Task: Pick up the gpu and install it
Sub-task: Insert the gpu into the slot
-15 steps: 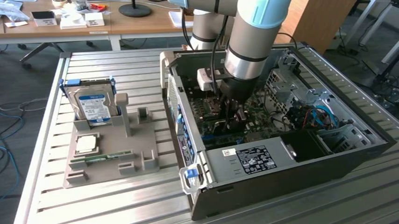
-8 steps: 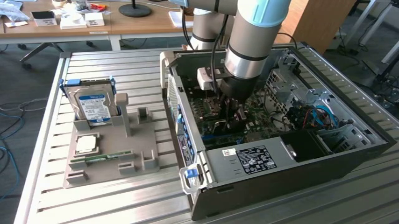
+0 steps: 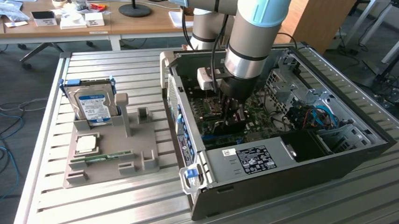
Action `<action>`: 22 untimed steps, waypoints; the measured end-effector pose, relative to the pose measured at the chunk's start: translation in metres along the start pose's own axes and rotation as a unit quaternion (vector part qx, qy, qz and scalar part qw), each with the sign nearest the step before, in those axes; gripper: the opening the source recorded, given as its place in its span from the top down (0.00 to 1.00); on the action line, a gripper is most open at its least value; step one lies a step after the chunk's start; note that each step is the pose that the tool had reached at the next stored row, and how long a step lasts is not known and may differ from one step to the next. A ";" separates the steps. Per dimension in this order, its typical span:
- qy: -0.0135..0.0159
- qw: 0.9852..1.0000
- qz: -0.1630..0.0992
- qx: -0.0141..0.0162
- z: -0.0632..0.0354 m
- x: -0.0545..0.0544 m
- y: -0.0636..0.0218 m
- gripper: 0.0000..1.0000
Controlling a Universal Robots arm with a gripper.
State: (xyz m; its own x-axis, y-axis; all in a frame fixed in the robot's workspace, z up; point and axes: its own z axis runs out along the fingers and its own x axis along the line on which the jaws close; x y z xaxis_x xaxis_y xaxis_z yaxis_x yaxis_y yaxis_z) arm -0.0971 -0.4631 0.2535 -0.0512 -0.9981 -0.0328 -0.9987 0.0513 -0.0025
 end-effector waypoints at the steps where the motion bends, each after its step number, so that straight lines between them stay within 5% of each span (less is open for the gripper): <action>1: 0.000 1.000 0.000 0.000 0.0000 0.000 0.0000 0.74; 22: 0.000 1.000 0.001 0.000 0.0007 -0.001 0.0002 0.74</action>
State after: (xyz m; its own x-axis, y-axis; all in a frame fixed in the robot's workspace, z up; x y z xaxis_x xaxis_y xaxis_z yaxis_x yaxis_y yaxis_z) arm -0.0972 -0.4623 0.2529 -0.0535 -0.9980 -0.0327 -0.9986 0.0536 -0.0025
